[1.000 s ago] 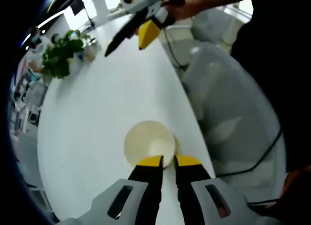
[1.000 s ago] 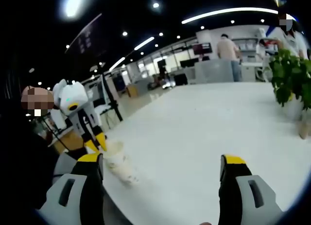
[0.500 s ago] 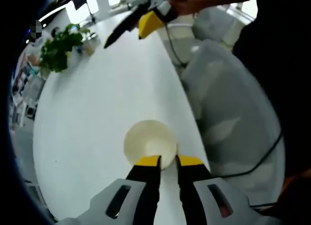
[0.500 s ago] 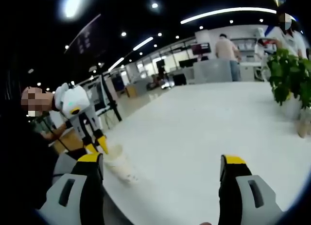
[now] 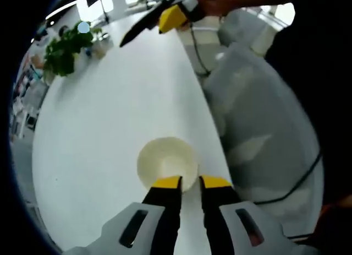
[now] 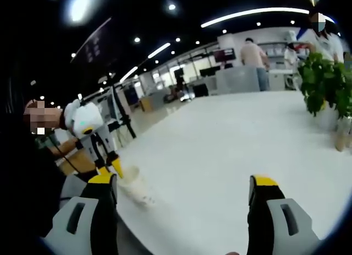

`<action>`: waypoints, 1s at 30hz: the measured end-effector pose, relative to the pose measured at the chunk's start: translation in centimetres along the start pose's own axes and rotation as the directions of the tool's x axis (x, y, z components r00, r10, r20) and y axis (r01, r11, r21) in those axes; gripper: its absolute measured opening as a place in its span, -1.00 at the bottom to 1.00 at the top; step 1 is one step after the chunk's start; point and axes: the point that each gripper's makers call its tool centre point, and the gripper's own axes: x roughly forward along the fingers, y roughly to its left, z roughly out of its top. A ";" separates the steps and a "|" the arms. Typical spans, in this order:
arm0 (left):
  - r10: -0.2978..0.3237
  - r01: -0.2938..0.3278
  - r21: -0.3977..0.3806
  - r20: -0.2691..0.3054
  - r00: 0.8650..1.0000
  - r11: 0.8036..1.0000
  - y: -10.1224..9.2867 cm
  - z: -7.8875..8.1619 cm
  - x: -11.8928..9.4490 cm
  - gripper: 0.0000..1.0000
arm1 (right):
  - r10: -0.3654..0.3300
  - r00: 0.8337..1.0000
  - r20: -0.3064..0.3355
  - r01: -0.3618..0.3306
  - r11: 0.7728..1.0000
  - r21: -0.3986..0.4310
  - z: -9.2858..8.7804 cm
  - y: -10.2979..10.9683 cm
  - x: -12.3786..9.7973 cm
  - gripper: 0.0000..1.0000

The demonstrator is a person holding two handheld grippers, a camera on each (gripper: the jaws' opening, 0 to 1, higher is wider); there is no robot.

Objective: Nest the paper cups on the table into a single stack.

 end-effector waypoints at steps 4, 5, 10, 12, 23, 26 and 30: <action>-0.007 0.008 -0.030 0.019 1.000 1.000 -0.2 0.0 0.0 -0.70 | 0.001 1.000 -0.004 -0.001 1.000 0.005 -0.2 0.1 0.2 0.96; -0.001 0.002 -0.041 0.020 1.000 0.999 -0.1 -0.2 -0.1 -0.68 | 0.002 1.000 -0.003 -0.002 1.000 0.006 -0.2 0.1 0.2 0.96; 0.007 -0.006 -0.056 0.027 1.000 0.998 -0.1 -0.2 -0.3 -0.62 | 0.006 1.000 -0.005 -0.006 1.000 0.011 -0.2 0.1 0.4 0.96; 0.008 -0.007 -0.055 0.033 0.999 0.998 -0.2 -0.2 -0.5 -0.59 | 0.007 1.000 -0.010 -0.007 1.000 0.008 -0.2 0.0 0.5 0.96; 0.004 0.000 -0.078 0.049 0.999 0.997 -0.5 -0.1 -0.7 -0.37 | 0.024 1.000 -0.012 -0.024 1.000 -0.006 0.3 0.4 1.0 0.96; 0.010 -0.007 -0.063 0.052 0.999 0.998 -0.6 0.1 -0.7 -0.29 | 0.027 1.000 -0.012 -0.028 1.000 -0.009 0.3 0.4 1.0 0.95; 0.013 -0.008 -0.073 0.068 0.998 0.997 -0.6 0.4 -0.8 -0.25 | 0.031 0.999 -0.016 -0.031 0.999 -0.010 0.2 0.5 1.0 0.95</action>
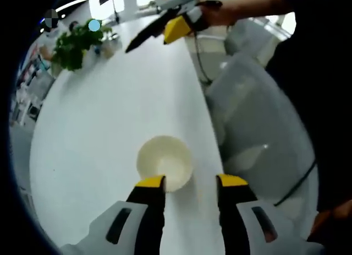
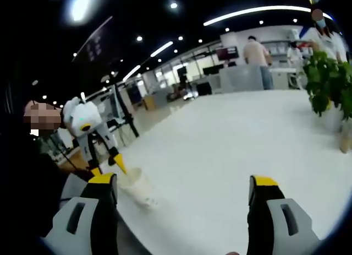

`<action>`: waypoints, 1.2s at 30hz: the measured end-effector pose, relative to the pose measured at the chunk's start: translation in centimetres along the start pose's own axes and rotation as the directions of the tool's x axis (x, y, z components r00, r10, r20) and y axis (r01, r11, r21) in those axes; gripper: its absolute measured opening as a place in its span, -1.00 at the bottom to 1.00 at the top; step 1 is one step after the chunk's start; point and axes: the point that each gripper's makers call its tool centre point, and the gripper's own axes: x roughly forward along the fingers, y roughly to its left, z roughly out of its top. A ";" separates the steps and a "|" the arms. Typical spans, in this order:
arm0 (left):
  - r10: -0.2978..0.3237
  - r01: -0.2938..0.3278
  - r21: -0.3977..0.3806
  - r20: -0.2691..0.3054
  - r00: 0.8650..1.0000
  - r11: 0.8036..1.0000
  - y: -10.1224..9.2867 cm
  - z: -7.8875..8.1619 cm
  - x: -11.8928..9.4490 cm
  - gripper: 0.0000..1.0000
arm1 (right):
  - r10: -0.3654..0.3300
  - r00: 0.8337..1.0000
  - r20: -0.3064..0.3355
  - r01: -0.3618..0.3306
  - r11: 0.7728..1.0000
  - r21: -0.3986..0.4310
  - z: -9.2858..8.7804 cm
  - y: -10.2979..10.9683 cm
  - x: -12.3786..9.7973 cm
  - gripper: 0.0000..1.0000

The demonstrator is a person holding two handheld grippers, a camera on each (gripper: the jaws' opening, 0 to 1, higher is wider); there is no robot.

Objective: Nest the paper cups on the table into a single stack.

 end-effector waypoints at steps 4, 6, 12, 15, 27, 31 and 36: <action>0.020 -0.020 0.008 0.012 1.000 1.000 0.2 0.2 -0.3 -0.18 | -0.001 1.000 0.002 0.001 1.000 0.000 0.0 0.0 -0.1 0.95; 0.026 -0.025 -0.004 0.041 0.999 1.000 0.3 0.6 -0.6 -0.15 | 0.000 1.000 0.000 0.000 1.000 0.002 0.0 0.0 -0.1 0.95; 0.041 -0.033 -0.068 0.130 0.991 0.997 0.3 1.5 -1.5 0.01 | -0.002 1.000 -0.001 0.002 1.000 0.002 -0.1 0.2 -0.1 0.94; 0.055 -0.043 -0.084 0.153 0.987 0.996 0.3 1.6 -1.9 0.04 | -0.002 1.000 0.000 0.002 1.000 0.003 -0.1 0.3 -0.1 0.94; 0.102 -0.084 -0.079 0.274 0.956 0.993 0.7 3.2 -3.6 0.02 | 0.006 1.000 -0.004 -0.006 1.000 -0.001 0.0 0.5 0.4 0.94; 0.125 -0.105 -0.080 0.311 0.942 0.991 1.0 3.5 -4.3 0.04 | 0.007 1.000 -0.008 -0.007 1.000 -0.004 -0.1 0.5 0.5 0.94; 0.159 -0.130 -0.110 0.321 0.934 0.985 1.6 2.5 -5.1 0.05 | 0.011 1.000 -0.010 -0.011 1.000 -0.007 -0.1 0.3 0.7 0.94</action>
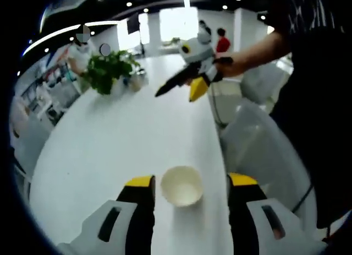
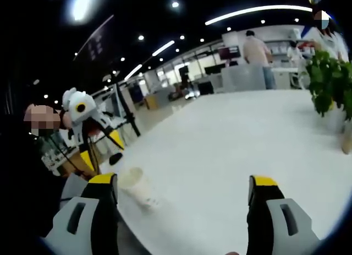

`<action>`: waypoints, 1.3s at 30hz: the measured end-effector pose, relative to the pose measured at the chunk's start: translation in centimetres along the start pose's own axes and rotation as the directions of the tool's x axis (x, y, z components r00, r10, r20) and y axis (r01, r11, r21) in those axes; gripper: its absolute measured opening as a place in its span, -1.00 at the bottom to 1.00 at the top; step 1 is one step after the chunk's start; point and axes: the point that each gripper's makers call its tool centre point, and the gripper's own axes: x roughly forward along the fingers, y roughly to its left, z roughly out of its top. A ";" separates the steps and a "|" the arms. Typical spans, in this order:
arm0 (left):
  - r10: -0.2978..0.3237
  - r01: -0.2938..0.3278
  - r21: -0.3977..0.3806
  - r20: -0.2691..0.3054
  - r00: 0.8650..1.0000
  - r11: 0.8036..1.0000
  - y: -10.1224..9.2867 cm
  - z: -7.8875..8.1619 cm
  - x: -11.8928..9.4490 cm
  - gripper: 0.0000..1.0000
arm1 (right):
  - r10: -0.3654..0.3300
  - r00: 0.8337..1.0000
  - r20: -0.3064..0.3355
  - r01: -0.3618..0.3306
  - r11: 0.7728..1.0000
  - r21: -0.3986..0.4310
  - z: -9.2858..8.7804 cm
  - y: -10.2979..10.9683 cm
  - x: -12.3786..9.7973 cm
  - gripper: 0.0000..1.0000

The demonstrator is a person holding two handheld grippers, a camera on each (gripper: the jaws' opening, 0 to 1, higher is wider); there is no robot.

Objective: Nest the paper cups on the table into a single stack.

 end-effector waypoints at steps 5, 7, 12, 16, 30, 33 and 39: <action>0.042 -0.042 0.005 0.010 0.999 0.999 0.7 -0.2 -0.9 0.15 | 0.002 1.000 -0.001 -0.002 1.000 0.000 0.0 0.0 0.1 0.95; 0.057 -0.057 -0.001 0.023 0.998 0.998 1.0 -0.2 -1.3 0.15 | 0.002 1.000 -0.004 -0.002 1.000 -0.003 0.0 0.0 0.2 0.95; 0.079 -0.079 -0.006 0.015 0.997 0.997 1.3 -0.9 -1.9 0.17 | 0.009 1.000 -0.018 -0.009 1.000 -0.012 -0.2 0.1 0.4 0.96; 0.101 -0.100 -0.030 0.020 0.995 0.995 1.6 -1.6 -2.6 0.18 | 0.014 1.000 -0.021 -0.014 1.000 -0.025 -0.1 0.1 0.3 0.96; 0.148 -0.147 -0.095 0.000 0.989 0.985 1.3 -4.2 -3.5 0.19 | 0.029 0.998 -0.064 -0.033 0.998 -0.057 -1.5 0.5 0.6 0.96; 0.154 -0.153 -0.107 0.001 0.988 0.982 1.3 -4.7 -3.5 0.19 | 0.032 0.996 -0.081 -0.040 0.994 -0.098 -1.8 0.9 0.6 0.96; 0.162 -0.161 -0.141 -0.010 0.987 0.977 1.1 -5.5 -3.2 0.22 | 0.053 0.992 -0.117 -0.068 0.990 -0.128 -2.7 1.4 0.8 0.95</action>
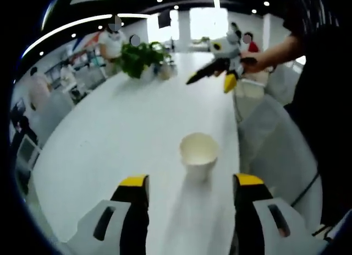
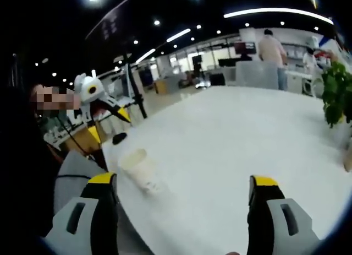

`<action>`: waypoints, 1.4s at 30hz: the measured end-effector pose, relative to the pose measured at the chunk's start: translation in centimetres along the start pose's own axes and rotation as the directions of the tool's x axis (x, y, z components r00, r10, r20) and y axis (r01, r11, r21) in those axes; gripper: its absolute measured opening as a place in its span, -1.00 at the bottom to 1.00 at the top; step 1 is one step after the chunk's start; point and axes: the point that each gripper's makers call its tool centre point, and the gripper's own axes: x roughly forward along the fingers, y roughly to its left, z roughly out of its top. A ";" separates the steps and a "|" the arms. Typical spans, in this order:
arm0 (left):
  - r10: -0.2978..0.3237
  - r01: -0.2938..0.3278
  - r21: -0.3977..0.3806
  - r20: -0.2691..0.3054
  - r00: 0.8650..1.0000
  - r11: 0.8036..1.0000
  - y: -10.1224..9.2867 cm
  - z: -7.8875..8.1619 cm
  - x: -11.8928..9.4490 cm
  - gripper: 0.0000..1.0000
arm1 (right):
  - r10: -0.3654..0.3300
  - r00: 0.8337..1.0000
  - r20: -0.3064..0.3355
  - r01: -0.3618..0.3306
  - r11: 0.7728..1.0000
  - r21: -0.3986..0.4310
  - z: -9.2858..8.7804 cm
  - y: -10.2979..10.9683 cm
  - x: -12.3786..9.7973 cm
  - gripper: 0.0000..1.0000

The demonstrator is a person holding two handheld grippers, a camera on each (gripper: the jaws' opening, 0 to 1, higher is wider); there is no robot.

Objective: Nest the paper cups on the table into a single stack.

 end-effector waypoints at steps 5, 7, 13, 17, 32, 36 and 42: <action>-0.012 0.012 0.001 -0.019 1.000 1.000 -0.6 -0.8 0.4 0.22 | 0.024 1.000 -0.019 -0.024 1.000 -0.012 -0.7 0.4 0.2 0.92; -0.016 0.016 -0.016 -0.019 1.000 1.000 -0.7 -1.1 0.6 0.23 | 0.041 0.999 -0.032 -0.041 0.999 -0.026 -1.1 0.7 0.4 0.90; -0.023 0.022 -0.059 -0.012 1.000 0.998 -1.2 -1.9 1.1 0.25 | 0.076 0.994 -0.073 -0.081 0.995 -0.063 -2.2 1.7 1.0 0.85; -0.018 0.018 -0.077 -0.009 1.000 0.997 -1.1 -2.1 1.4 0.25 | 0.100 0.991 -0.089 -0.107 0.992 -0.073 -2.7 2.3 1.6 0.79; -0.048 0.047 -0.089 -0.005 0.999 0.995 -1.8 -2.6 3.4 0.23 | 0.176 0.971 -0.163 -0.198 0.972 -0.127 -4.6 4.1 3.1 0.56; -0.048 0.048 -0.098 -0.002 0.999 0.994 -1.8 -2.7 3.8 0.22 | 0.197 0.965 -0.174 -0.221 0.966 -0.132 -4.5 4.7 3.5 0.52; -0.052 0.052 -0.114 -0.005 0.999 0.992 -1.8 -2.9 4.4 0.22 | 0.227 0.954 -0.198 -0.262 0.950 -0.171 -4.2 5.3 4.0 0.41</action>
